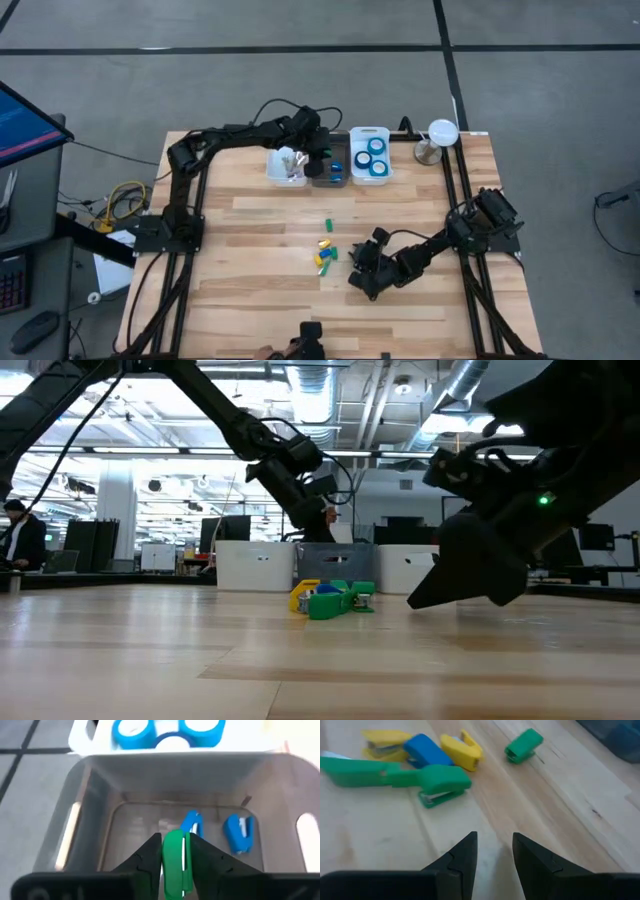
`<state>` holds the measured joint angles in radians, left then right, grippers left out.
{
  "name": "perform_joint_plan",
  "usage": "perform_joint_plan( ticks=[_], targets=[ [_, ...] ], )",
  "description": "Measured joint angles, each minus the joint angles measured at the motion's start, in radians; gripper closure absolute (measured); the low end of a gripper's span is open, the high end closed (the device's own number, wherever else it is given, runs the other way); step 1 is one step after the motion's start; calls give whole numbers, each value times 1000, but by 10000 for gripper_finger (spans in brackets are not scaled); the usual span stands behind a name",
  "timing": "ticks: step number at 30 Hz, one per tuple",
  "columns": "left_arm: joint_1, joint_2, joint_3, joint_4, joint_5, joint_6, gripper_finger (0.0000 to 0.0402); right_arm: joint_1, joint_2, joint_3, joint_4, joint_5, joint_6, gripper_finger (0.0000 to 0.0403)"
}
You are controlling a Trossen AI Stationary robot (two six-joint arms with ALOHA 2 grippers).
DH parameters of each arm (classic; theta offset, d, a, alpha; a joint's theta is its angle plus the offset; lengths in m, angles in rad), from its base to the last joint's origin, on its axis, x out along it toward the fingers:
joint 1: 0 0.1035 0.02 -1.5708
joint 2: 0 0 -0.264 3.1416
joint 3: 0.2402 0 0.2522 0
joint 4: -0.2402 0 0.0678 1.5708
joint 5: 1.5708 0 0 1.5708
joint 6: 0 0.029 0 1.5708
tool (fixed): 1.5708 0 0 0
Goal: Pick and place Stapler, Stapler remover, tape
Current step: Put the green stapler into the black bin
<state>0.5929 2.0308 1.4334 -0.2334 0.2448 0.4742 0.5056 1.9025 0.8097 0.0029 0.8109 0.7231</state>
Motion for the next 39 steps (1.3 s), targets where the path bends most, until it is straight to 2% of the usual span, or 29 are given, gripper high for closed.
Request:
perform_joint_plan(
  ticks=[14, 22, 26, 28, 31, 39],
  targets=[
    [-9, 1, 0, 18, -18, 17, 272, -25, 0, 0, 5, -24, -23, 287],
    [-8, 1, 0, 16, -73, 15, 240, -23, -1, 0, 5, -27, -18, 287],
    [-10, -9, -1, 5, -146, 18, 236, -13, -1, 0, 6, -26, -16, 287],
    [-10, -38, -3, -4, -195, 18, 237, -7, -1, 0, 9, -27, -15, 287],
    [-10, -115, -4, -35, -200, 4, 238, -6, -1, 0, 20, -29, -5, 287],
    [-62, -406, -135, -17, -115, -165, 237, -23, -1, 0, 43, -38, 128, 287]
  ],
)
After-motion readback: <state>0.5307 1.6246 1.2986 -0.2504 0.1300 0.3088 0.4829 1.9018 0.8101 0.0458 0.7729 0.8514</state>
